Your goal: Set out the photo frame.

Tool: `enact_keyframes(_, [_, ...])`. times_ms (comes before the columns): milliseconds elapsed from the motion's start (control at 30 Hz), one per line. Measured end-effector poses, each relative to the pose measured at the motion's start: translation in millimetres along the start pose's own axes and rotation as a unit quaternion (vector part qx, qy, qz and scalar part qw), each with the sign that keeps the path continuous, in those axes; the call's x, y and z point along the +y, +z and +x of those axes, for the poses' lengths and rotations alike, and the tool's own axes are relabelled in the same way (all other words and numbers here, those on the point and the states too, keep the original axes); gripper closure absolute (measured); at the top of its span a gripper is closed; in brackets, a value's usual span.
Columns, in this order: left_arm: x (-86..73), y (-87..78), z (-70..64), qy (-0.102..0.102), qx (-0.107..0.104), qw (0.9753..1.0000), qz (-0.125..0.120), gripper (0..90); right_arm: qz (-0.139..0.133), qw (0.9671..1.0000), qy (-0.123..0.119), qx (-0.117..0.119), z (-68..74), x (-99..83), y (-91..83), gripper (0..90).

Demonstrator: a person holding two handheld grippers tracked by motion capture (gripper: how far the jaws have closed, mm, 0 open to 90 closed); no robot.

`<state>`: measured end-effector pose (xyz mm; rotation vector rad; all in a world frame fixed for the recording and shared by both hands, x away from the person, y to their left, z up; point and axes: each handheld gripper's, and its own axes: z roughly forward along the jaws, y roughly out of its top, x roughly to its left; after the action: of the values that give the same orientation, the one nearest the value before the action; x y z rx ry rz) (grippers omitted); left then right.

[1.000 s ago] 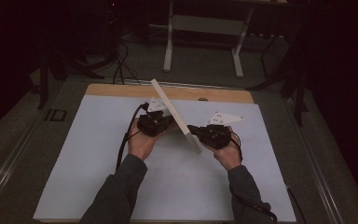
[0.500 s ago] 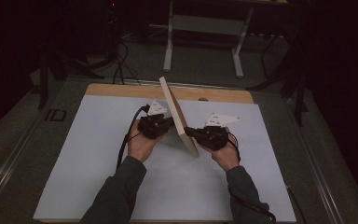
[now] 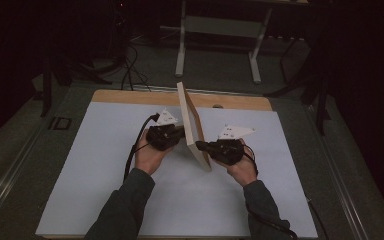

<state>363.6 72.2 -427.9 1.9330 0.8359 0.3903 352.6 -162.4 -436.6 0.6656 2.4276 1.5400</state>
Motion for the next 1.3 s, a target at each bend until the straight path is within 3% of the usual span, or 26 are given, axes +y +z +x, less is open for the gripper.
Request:
enact_keyframes(167, [-5.4, -0.9, -3.1, 0.005, -0.007, 0.9999, -0.006, 90.0, 0.001, 1.0, 0.0, 0.002, 1.0, -1.3, -0.4, 90.0])
enact_keyframes(500, [-3.6, -2.1, 4.5, 0.007, -0.008, 0.9999, -0.001, 90.0, 0.002, 1.0, -0.001, 0.008, 5.5, 0.5, 6.4, 90.0])
enact_keyframes(833, [-5.7, -3.3, 13.8, -0.006, -0.01, 0.9999, -0.006, 90.0, 0.004, 0.9999, 0.001, 0.01, 9.3, 4.8, 17.9, 89.9])
enact_keyframes(1000, [-12.5, -6.7, 22.1, -0.025, -0.022, 0.9993, -0.015, 89.6, 0.005, 0.9999, -0.002, 0.014, 13.0, 7.8, 26.2, 89.9])
enact_keyframes(1300, [-24.5, -24.4, 29.1, -0.047, -0.015, 0.9985, -0.026, 78.8, 0.007, 0.9999, -0.002, 0.013, 17.2, 9.6, 33.7, 89.8])
